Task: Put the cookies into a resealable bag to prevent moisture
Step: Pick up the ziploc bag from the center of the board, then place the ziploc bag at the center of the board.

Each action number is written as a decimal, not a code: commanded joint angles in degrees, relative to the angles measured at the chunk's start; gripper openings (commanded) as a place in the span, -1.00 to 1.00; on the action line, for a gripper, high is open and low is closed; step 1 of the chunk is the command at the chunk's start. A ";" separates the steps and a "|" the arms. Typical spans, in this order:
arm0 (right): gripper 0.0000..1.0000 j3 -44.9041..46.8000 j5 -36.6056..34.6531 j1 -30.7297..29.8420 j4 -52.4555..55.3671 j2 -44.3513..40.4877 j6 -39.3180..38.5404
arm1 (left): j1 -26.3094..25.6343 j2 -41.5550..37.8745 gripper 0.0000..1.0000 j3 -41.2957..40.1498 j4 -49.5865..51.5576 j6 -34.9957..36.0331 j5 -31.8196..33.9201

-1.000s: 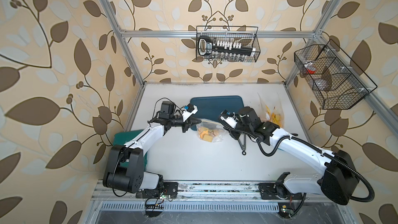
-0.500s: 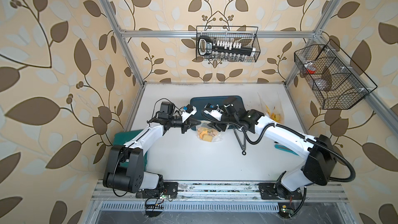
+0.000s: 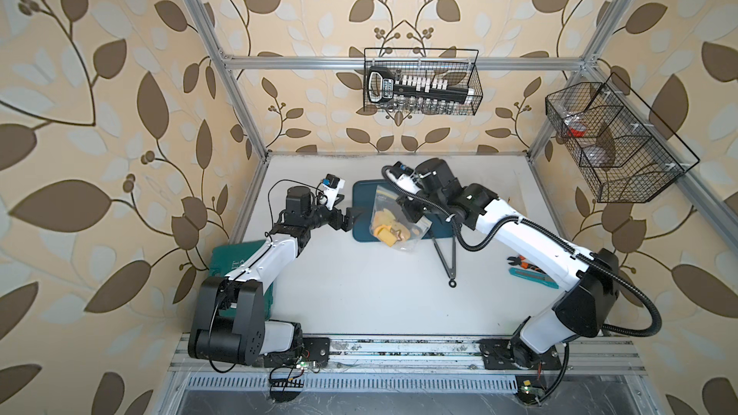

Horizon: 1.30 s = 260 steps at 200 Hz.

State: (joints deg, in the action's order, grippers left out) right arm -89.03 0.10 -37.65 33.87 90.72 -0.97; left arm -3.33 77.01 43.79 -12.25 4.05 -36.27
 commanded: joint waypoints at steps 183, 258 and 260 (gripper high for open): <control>-1.00 6.48 -9.84 34.06 5.86 0.76 9.15 | 4.00 3.15 0.98 8.52 7.84 -11.88 12.01; 0.64 14.58 -7.39 34.05 -2.92 -9.41 11.02 | 3.97 0.98 0.98 7.11 6.72 -14.92 16.22; 0.70 15.38 -7.44 34.05 -3.94 -10.32 11.17 | 3.98 0.74 0.98 6.86 6.47 -15.01 16.29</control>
State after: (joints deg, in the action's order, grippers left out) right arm -78.24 -6.68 -3.73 36.14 88.44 9.56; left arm 0.80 80.34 50.61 -3.55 -8.69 -22.57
